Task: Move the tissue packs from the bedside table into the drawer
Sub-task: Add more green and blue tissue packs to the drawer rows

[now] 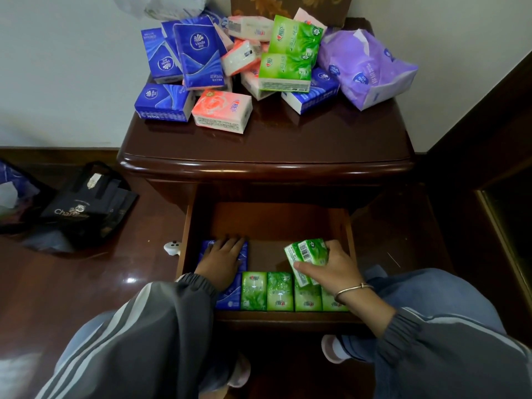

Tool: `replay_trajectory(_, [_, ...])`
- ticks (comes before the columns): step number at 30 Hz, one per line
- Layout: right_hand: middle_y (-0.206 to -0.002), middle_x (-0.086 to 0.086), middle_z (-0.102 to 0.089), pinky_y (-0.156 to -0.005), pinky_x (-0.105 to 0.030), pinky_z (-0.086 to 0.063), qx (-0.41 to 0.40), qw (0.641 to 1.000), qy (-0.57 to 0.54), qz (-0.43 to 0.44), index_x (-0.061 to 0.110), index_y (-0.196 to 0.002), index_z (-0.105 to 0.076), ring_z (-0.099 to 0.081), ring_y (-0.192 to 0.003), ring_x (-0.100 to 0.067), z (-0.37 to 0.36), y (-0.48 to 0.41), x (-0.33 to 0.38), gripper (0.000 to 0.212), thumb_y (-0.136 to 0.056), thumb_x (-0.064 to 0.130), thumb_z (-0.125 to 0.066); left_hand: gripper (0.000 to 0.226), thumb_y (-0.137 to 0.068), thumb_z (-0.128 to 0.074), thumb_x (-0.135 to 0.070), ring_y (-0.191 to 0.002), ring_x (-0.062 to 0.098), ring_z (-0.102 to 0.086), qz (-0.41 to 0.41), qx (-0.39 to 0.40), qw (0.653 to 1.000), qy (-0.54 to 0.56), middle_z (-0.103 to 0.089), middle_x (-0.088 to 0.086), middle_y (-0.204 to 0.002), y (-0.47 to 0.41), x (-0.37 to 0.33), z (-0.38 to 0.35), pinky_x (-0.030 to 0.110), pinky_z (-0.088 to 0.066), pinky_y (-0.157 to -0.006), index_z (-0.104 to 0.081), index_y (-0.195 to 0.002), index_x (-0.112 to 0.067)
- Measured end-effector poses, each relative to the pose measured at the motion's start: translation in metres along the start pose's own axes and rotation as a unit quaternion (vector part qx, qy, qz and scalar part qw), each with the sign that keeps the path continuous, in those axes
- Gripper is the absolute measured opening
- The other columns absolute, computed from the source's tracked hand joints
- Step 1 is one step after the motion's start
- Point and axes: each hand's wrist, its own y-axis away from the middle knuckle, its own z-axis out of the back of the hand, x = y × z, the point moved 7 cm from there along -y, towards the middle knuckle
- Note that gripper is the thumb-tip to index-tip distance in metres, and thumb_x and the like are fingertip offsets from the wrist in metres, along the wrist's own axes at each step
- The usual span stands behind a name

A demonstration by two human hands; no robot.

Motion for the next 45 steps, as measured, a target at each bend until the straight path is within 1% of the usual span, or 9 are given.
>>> replay_trajectory(5, [-0.092,0.003,-0.063,-0.071,-0.031,-0.05,0.005,1.0,0.022,0.011,0.017,-0.104,-0.044,-0.062,-0.083,-0.019,-0.021,-0.012,0.018,0.058,-0.066,0.045,-0.077,0.056,-0.102,-0.033,-0.028,-0.149,0.02,-0.001,-0.012,-0.014,1.0,0.004,-0.004,-0.004,-0.161,0.008,0.005,0.016,0.043,-0.016,-0.119,-0.01,-0.153,-0.023])
replay_trajectory(13, [-0.119,-0.016,-0.058,-0.078,-0.032,-0.045,-0.002,0.993,0.115,-0.008,0.003,-0.118,-0.038,-0.058,-0.106,-0.033,-0.074,-0.045,0.051,0.068,-0.072,0.039,-0.074,0.051,-0.084,-0.056,-0.004,-0.136,0.035,-0.038,0.035,-0.269,0.956,0.115,-0.045,0.017,-0.144,0.069,0.043,0.09,0.042,-0.027,-0.114,-0.049,-0.135,-0.004])
replay_trajectory(19, [-0.127,-0.017,-0.054,-0.081,-0.035,-0.045,0.009,0.986,0.162,-0.047,0.001,-0.13,-0.026,-0.056,-0.112,-0.034,-0.1,-0.051,0.047,0.081,-0.076,0.041,-0.072,0.055,-0.091,-0.05,-0.005,-0.125,0.038,-0.046,0.161,-0.183,0.916,0.318,-0.041,0.025,-0.139,0.076,0.062,0.054,0.036,-0.035,-0.101,-0.03,-0.143,0.002])
replay_trajectory(22, [-0.131,-0.018,-0.051,-0.075,-0.029,-0.036,0.038,0.986,0.156,-0.047,-0.001,-0.135,-0.019,-0.054,-0.115,-0.034,-0.106,-0.052,0.041,0.09,-0.077,0.049,-0.068,0.049,-0.093,-0.043,-0.007,-0.099,0.042,-0.057,0.178,-0.18,0.912,0.323,-0.047,0.026,-0.125,0.07,0.061,0.052,0.04,-0.045,-0.081,-0.031,-0.14,-0.001])
replay_trajectory(25, [-0.132,-0.018,-0.052,-0.083,-0.033,-0.043,0.001,0.99,0.118,-0.073,-0.002,-0.136,-0.022,-0.054,-0.116,-0.036,-0.09,-0.059,0.036,0.097,-0.075,0.061,-0.064,0.05,-0.094,-0.041,-0.008,-0.097,0.04,-0.059,0.181,-0.184,0.914,0.312,-0.049,0.024,-0.125,0.069,0.065,0.051,0.04,-0.047,-0.078,-0.029,-0.143,-0.004])
replay_trajectory(30, [-0.105,-0.012,-0.062,-0.076,-0.034,-0.04,-0.05,0.985,0.06,-0.156,0.005,-0.138,-0.016,-0.06,-0.092,-0.033,-0.059,-0.068,0.009,0.096,-0.077,0.072,-0.047,0.046,-0.094,-0.042,-0.009,-0.089,0.04,-0.06,0.186,-0.187,0.912,0.313,-0.05,0.023,-0.119,0.067,0.066,0.048,0.038,-0.046,-0.071,-0.033,-0.139,-0.005])
replay_trajectory(33, [-0.139,-0.019,-0.043,-0.094,-0.038,-0.038,-0.021,0.982,0.057,-0.181,0.009,-0.145,-0.005,-0.047,-0.121,-0.038,-0.065,-0.067,-0.002,0.088,-0.086,0.059,-0.047,0.046,-0.094,-0.042,-0.01,-0.081,0.04,-0.058,0.196,-0.198,0.908,0.313,-0.048,0.022,-0.116,0.066,0.065,0.048,0.037,-0.044,-0.066,-0.033,-0.139,-0.005])
replay_trajectory(37, [-0.132,-0.019,-0.049,-0.088,-0.035,-0.044,0.045,0.977,0.156,-0.141,0.01,-0.145,-0.005,-0.053,-0.114,-0.036,-0.081,-0.063,0.0,0.076,-0.088,0.033,-0.05,0.045,-0.094,-0.042,-0.01,-0.071,0.034,-0.054,0.199,-0.206,0.907,0.309,-0.048,0.02,-0.114,0.066,0.064,0.046,0.04,-0.048,-0.065,-0.032,-0.138,-0.006])
replay_trajectory(45, [-0.126,-0.016,-0.057,-0.09,-0.034,-0.048,0.069,0.96,0.27,0.033,0.011,-0.138,-0.034,-0.055,-0.113,-0.032,-0.077,-0.06,0.019,0.06,-0.085,0.024,-0.059,0.05,-0.095,-0.042,-0.014,-0.087,0.041,-0.061,0.206,-0.201,0.911,0.296,-0.051,0.021,-0.118,0.065,0.066,0.044,0.041,-0.048,-0.07,-0.029,-0.143,-0.009])
